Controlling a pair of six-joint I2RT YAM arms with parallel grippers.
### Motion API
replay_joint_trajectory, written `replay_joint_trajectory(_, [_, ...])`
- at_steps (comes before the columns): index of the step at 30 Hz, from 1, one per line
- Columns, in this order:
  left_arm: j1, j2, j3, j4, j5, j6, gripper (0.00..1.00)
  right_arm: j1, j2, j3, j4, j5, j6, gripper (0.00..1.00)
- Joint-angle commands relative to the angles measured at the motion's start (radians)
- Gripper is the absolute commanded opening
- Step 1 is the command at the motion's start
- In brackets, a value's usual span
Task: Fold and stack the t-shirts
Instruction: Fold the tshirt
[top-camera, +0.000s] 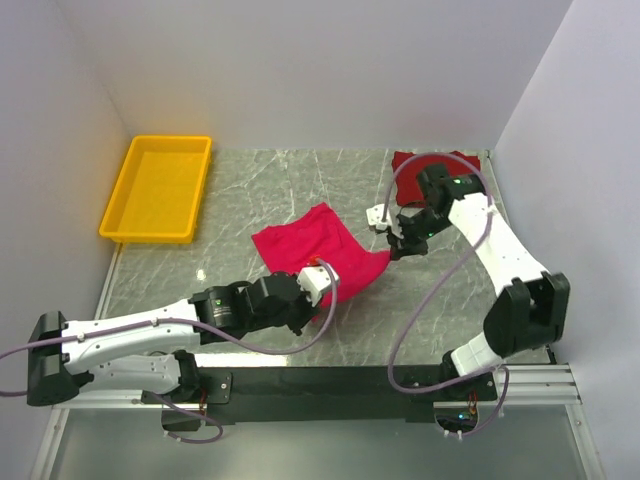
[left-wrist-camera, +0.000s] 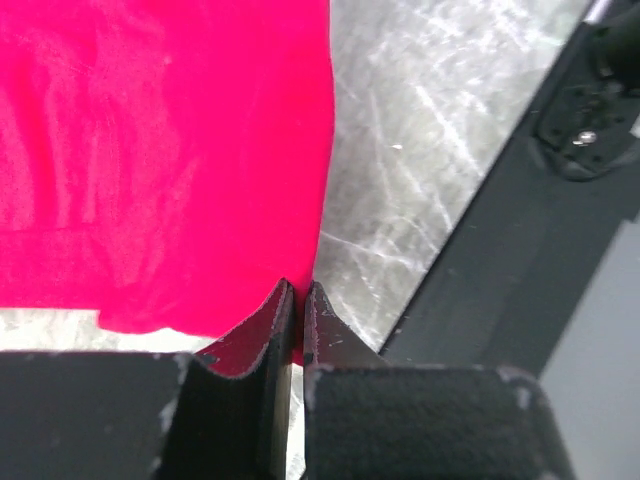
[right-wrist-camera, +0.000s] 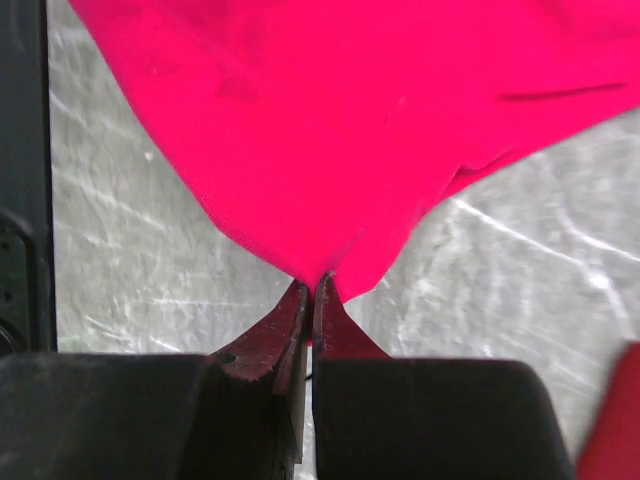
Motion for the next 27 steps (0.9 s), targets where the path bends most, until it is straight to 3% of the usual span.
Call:
replay_joint_trajectory(1, [0.020,-0.040,0.048,-0.009,0.106,-0.027,0.01,-0.010,-0.116,0.061,-0.154,-0.097,0.050,0.00])
replay_joint_trajectory(8, [0.031,-0.083,0.034,-0.005,0.154,-0.131,0.01,-0.012,-0.210,0.106,-0.154,-0.159,0.146,0.00])
replay_joint_trajectory(12, [0.057,-0.168,-0.038,0.046,0.082,-0.191,0.01,-0.006,-0.186,0.147,-0.142,-0.180,0.179,0.00])
replay_joint_trajectory(18, [0.253,-0.245,-0.124,0.127,0.080,-0.186,0.01,0.022,-0.098,0.161,0.017,-0.173,0.313,0.00])
replay_joint_trajectory(21, [0.349,-0.200,-0.125,0.161,0.143,-0.153,0.01,0.033,-0.023,0.188,0.100,-0.162,0.399,0.00])
replay_joint_trajectory(27, [0.437,-0.042,-0.081,0.179,0.223,-0.096,0.01,0.033,0.103,0.262,0.155,-0.160,0.494,0.00])
